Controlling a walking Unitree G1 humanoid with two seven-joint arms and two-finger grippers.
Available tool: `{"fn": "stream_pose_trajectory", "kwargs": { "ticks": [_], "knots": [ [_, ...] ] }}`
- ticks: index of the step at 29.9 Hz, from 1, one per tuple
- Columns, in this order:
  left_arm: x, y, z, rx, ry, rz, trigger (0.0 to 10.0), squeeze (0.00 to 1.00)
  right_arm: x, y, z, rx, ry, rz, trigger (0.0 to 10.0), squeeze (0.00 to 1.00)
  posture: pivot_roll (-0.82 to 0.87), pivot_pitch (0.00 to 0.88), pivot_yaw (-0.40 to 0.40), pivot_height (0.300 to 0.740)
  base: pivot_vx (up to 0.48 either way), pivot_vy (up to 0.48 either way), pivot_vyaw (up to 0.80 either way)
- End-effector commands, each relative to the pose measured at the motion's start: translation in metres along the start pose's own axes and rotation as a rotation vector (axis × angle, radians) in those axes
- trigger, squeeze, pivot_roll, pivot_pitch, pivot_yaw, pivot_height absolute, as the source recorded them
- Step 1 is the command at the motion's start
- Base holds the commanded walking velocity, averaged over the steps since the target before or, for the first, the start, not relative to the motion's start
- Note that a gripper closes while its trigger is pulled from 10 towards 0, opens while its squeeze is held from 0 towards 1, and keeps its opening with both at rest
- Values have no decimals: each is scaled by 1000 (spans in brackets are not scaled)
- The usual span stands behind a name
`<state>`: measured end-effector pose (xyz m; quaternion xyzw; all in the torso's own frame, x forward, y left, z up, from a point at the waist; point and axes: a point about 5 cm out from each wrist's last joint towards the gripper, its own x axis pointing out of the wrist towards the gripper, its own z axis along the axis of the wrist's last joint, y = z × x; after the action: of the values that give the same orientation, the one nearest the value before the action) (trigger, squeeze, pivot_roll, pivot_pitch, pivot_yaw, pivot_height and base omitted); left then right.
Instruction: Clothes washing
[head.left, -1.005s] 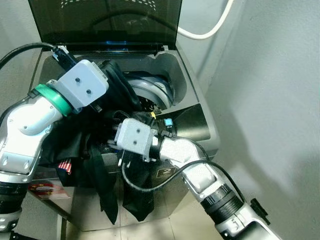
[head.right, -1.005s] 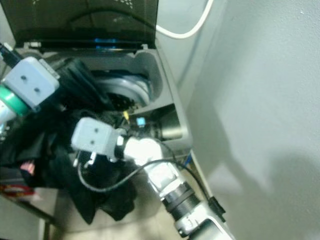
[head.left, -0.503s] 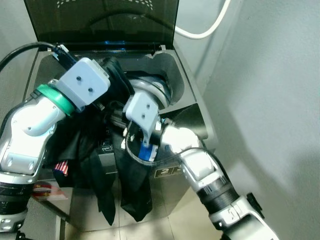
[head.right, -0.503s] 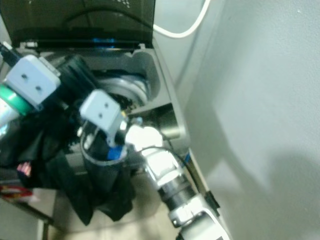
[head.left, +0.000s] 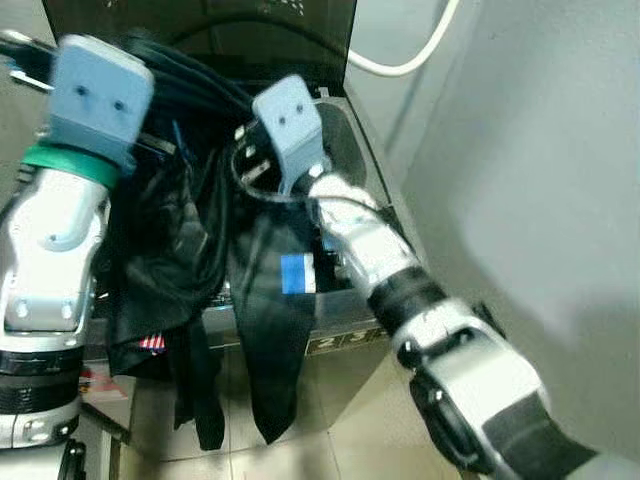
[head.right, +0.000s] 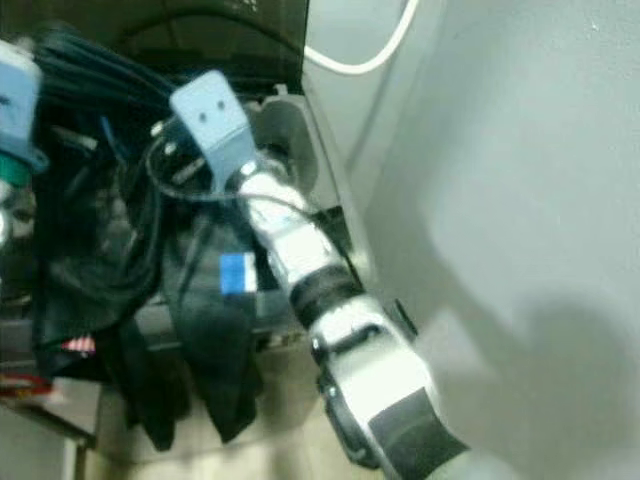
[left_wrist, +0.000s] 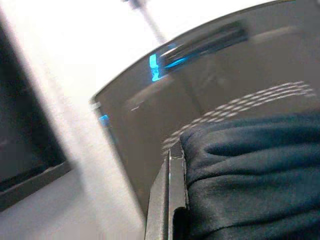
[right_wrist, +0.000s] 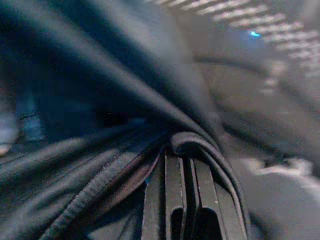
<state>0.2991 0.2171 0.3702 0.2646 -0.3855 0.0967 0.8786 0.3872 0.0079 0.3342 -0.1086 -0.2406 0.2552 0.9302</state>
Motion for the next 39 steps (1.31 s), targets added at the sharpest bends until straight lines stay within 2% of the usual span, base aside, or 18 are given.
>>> {"fn": "stream_pose_trajectory", "kwargs": {
  "ticks": [1,3,7,11,13,14,16,19,21,24,25,26,28,31,33,35,36,39],
  "knots": [
    [-2,8,3,30,-5,42,10000,0,0,-8,1,12,-7,-56,10000,0,165,125,-98,740,0,0,0],
    [-3,7,1,32,5,38,10000,0,1,-13,2,14,-15,-89,10000,0,164,127,-96,740,0,0,0],
    [-13,-15,3,-29,1,-33,10000,0,11,-17,21,-21,-43,-144,10000,0,142,132,-81,740,0,0,0],
    [-19,-23,3,-10,-1,8,10000,0,21,-20,46,-27,-81,-195,10000,0,142,141,-90,740,0,0,0],
    [-19,-23,3,-10,-1,8,10000,0,21,-20,46,-27,-81,-195,10000,0,142,141,-90,740,0,0,0],
    [-22,-28,4,-12,4,8,10000,0,25,-30,66,-37,-124,-269,10000,0,150,141,-102,740,0,0,0],
    [-25,-31,3,-13,15,1,10000,0,27,-38,80,-38,-153,-326,10000,0,153,140,-105,740,0,0,0],
    [-26,-31,2,-18,24,2,10000,0,27,-40,85,-41,-157,-338,10000,0,155,139,-107,740,0,0,0],
    [-28,-32,2,-17,30,-1,10000,0,28,-35,80,-67,-141,-310,10000,0,157,139,-110,740,0,0,0],
    [-30,-34,0,-66,62,-41,10000,0,25,8,27,-236,81,9,10000,0,156,140,-104,740,0,0,0],
    [-30,-34,0,-66,62,-41,10000,0,25,8,27,-236,81,9,10000,0,156,140,-104,740,0,0,0],
    [-32,-37,0,-118,75,-79,10000,0,16,28,-2,-319,171,144,10000,0,156,144,-98,740,0,0,0],
    [-32,-38,1,-139,78,-98,10000,0,13,33,-10,-347,185,172,10000,0,156,144,-98,740,0,0,0],
    [-38,-46,5,-268,102,-250,10000,0,6,45,-25,-354,214,246,10000,0,154,149,-92,740,0,0,0],
    [-38,-46,5,-268,102,-250,10000,0,6,45,-25,-354,214,246,10000,0,154,149,-92,740,0,0,0],
    [-44,-49,6,-422,144,-363,10000,0,5,49,-28,-325,224,255,10000,0,157,153,-88,740,0,0,0],
    [-44,-49,6,-422,144,-363,10000,0,5,49,-28,-325,224,255,10000,0,157,153,-88,740,0,0,0],
    [-51,-52,10,-538,172,-493,10000,0,4,50,-30,-308,228,254,10000,0,157,153,-87,740,0,0,0]
  ]
}}
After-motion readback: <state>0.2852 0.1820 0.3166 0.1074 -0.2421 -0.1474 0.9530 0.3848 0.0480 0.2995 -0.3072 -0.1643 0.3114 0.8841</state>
